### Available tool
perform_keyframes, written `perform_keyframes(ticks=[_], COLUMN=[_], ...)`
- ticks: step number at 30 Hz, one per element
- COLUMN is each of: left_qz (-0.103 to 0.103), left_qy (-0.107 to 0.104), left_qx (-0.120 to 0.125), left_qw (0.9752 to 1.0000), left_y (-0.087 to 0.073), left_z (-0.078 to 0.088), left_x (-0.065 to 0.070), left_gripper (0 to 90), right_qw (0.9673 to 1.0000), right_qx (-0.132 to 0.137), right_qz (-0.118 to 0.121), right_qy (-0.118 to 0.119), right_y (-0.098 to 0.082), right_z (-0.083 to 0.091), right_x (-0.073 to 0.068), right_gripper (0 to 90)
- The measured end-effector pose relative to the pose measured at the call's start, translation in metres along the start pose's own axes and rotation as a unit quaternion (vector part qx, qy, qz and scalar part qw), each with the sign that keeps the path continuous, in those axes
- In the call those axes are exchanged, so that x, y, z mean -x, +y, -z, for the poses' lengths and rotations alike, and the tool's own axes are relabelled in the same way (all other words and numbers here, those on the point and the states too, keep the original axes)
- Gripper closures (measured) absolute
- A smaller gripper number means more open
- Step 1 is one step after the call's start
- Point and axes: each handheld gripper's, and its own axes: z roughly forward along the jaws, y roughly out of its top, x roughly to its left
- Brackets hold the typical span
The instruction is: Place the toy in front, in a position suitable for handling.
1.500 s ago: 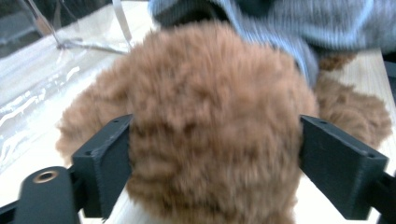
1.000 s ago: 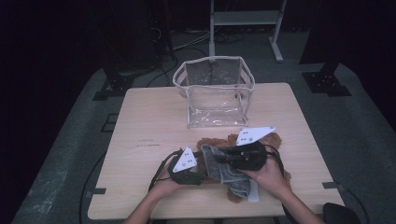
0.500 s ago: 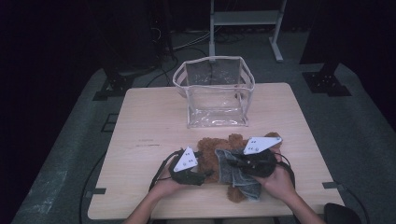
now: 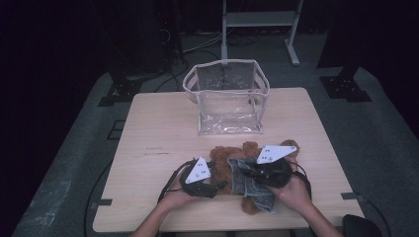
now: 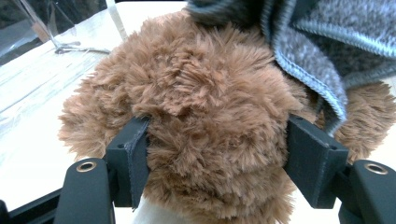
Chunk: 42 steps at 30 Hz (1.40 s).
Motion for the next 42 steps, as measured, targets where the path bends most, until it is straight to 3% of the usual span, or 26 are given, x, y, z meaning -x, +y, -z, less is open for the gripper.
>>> perform_keyframes(ticks=[5,10,16,20,24,28,30,35,38,42], left_qz=[-0.002,0.0,0.02,0.016,0.018,0.016,0.014,-0.003,-0.003,-0.003], left_qy=[-0.001,-0.002,0.014,0.023,0.025,0.02,0.02,0.021,0.017,0.013], left_qx=[0.0,0.006,0.016,0.017,0.021,0.022,0.022,0.016,0.017,0.019], left_qw=[1.0,1.0,0.9996,0.9995,0.9993,0.9994,0.9994,0.9997,0.9997,0.9997], left_y=[-0.001,-0.001,0.002,0.002,0.001,0.002,0.002,0.002,0.001,0.001], left_z=[-0.001,-0.001,-0.013,-0.013,-0.01,-0.01,-0.011,-0.012,-0.01,-0.01], left_x=[0.002,0.001,0.0,0.0,0.0,0.001,0.004,0.008,0.007,0.008], left_gripper=[28.8,26.9,10.7,23.4,32.5,34.1,34.2,34.3,34.3,33.9], right_qw=[0.9998,1.0,0.9993,0.9994,0.9997,0.9992,0.9984,0.9995,0.9997,0.9982], right_qx=[-0.005,0.003,0.024,0.02,0.008,0.009,0.018,0.003,-0.008,-0.018], right_qz=[0.015,-0.006,-0.017,-0.016,-0.018,-0.038,-0.052,-0.025,-0.024,-0.052], right_qy=[-0.011,0.006,0.021,0.024,0.016,-0.004,0.014,0.022,0.007,-0.024], right_y=[0.009,0.002,0.012,0.019,0.015,0.012,0.017,0.036,0.037,0.034], right_z=[-0.003,-0.003,-0.002,-0.009,-0.014,-0.008,-0.007,-0.025,-0.029,-0.02], right_x=[-0.002,0.006,0.006,0.005,0.013,0.022,0.022,0.013,0.022,0.044], right_gripper=[76.4,76.4,76.5,76.4,76.6,76.6,76.5,76.2,76.3,76.0])
